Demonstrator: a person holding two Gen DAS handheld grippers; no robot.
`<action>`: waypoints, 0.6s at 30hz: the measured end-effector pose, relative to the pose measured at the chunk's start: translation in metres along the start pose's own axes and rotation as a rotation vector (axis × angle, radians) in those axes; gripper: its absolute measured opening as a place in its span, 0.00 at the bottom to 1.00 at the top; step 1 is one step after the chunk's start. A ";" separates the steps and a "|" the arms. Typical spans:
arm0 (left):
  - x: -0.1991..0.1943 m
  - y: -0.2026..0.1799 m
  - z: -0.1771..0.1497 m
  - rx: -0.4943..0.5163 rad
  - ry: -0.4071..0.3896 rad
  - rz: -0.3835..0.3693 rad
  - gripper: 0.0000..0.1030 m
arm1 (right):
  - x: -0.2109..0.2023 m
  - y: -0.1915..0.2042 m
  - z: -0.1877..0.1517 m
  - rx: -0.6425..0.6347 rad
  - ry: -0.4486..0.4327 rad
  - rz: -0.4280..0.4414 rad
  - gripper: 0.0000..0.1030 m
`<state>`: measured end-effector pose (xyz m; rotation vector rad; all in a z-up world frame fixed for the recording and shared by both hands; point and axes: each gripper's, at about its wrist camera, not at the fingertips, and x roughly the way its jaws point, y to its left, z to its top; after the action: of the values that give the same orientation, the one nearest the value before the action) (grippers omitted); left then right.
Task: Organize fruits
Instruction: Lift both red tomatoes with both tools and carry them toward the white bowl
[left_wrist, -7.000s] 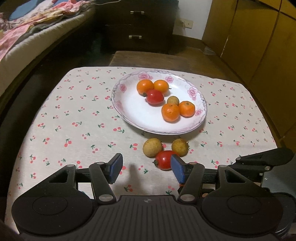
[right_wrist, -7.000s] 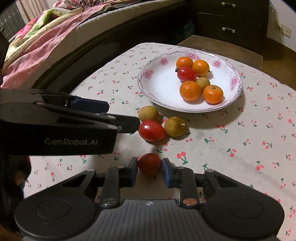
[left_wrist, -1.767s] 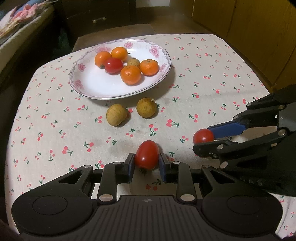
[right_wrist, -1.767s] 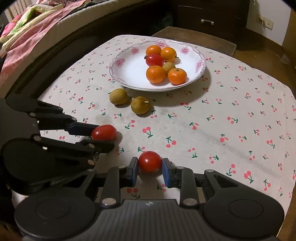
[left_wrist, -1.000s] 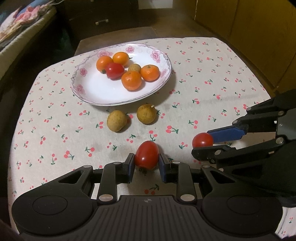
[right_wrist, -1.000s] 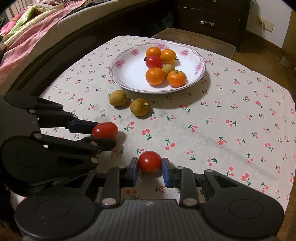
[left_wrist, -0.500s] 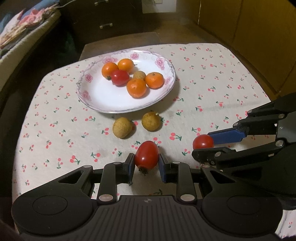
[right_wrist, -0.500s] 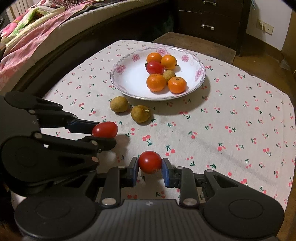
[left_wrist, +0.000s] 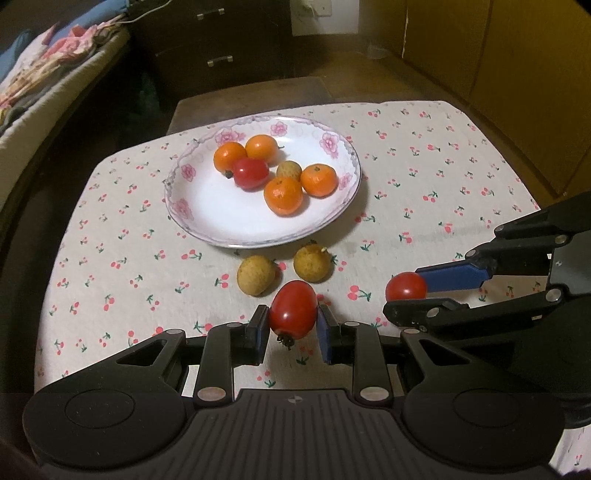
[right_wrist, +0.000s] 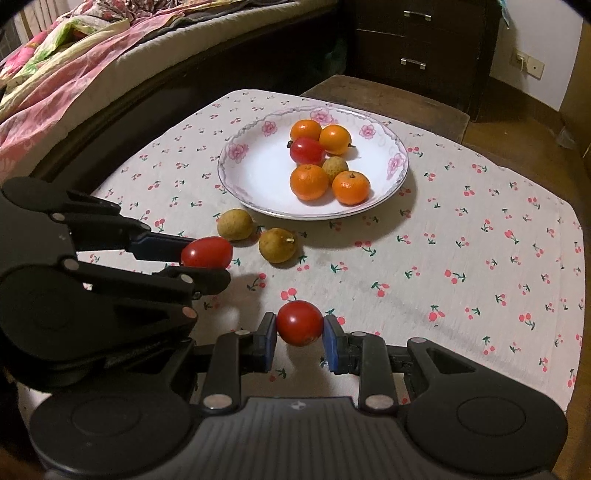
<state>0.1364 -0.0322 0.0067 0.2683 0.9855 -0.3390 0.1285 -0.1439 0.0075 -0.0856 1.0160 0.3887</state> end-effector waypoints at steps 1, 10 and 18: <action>0.000 0.001 0.001 -0.003 -0.003 0.000 0.34 | -0.001 -0.001 0.001 0.003 -0.004 0.000 0.34; -0.004 0.005 0.013 -0.013 -0.037 0.015 0.34 | -0.005 -0.004 0.013 0.009 -0.038 -0.011 0.34; -0.002 0.008 0.025 -0.017 -0.058 0.034 0.33 | -0.005 -0.007 0.025 0.013 -0.058 -0.024 0.34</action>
<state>0.1572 -0.0338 0.0220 0.2585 0.9252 -0.3060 0.1491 -0.1460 0.0237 -0.0748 0.9596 0.3607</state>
